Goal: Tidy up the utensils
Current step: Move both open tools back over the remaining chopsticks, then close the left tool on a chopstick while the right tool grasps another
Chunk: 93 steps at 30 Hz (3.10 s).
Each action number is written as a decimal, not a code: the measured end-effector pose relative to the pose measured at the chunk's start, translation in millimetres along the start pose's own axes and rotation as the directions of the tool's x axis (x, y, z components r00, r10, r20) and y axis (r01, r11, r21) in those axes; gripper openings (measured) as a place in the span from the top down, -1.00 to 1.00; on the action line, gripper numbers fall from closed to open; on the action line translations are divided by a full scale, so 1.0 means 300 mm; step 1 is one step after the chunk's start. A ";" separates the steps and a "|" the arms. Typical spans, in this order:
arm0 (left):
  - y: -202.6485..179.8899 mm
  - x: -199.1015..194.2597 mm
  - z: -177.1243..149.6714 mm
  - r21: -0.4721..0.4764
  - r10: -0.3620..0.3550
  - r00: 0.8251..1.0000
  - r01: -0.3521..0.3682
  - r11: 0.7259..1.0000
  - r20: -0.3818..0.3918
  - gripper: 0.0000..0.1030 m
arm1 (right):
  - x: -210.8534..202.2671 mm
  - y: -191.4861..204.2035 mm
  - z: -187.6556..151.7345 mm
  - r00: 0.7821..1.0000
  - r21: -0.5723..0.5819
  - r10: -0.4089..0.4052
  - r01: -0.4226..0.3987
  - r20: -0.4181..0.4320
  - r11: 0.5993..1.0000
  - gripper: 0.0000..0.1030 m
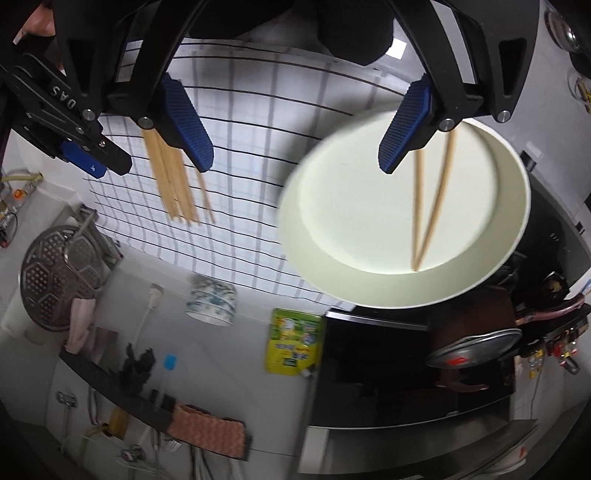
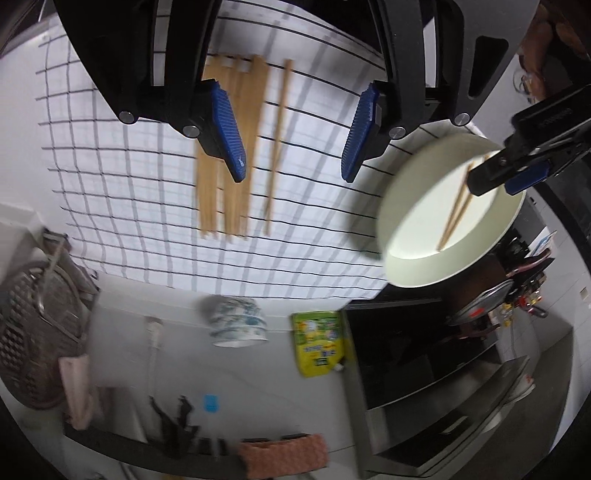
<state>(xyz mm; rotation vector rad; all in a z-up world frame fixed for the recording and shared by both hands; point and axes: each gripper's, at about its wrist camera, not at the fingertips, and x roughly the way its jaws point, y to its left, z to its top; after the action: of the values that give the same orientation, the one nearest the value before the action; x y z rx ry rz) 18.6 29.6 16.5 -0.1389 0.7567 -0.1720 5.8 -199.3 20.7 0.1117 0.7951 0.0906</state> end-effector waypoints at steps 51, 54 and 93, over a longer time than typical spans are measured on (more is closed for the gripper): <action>-0.303 0.484 -0.111 0.110 0.073 0.976 -0.051 0.993 -0.204 -0.75 | 0.315 -0.386 -0.098 0.969 0.048 -0.147 0.160 -0.198 0.986 0.00; -0.315 0.493 -0.107 0.114 0.075 0.977 -0.053 0.992 -0.200 -0.76 | 0.315 -0.385 -0.098 0.969 0.046 -0.148 0.159 -0.197 0.986 0.00; -0.322 0.371 -0.071 0.142 -0.050 0.983 0.076 0.987 -0.175 0.86 | 0.197 -0.265 -0.042 0.996 0.105 -0.034 0.043 -0.081 0.994 0.88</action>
<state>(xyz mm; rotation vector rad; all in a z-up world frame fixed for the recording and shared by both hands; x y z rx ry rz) 73.3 -88.7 -55.3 -0.0062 0.9084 -0.3030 41.2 -270.0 -40.4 0.1947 0.8813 0.0160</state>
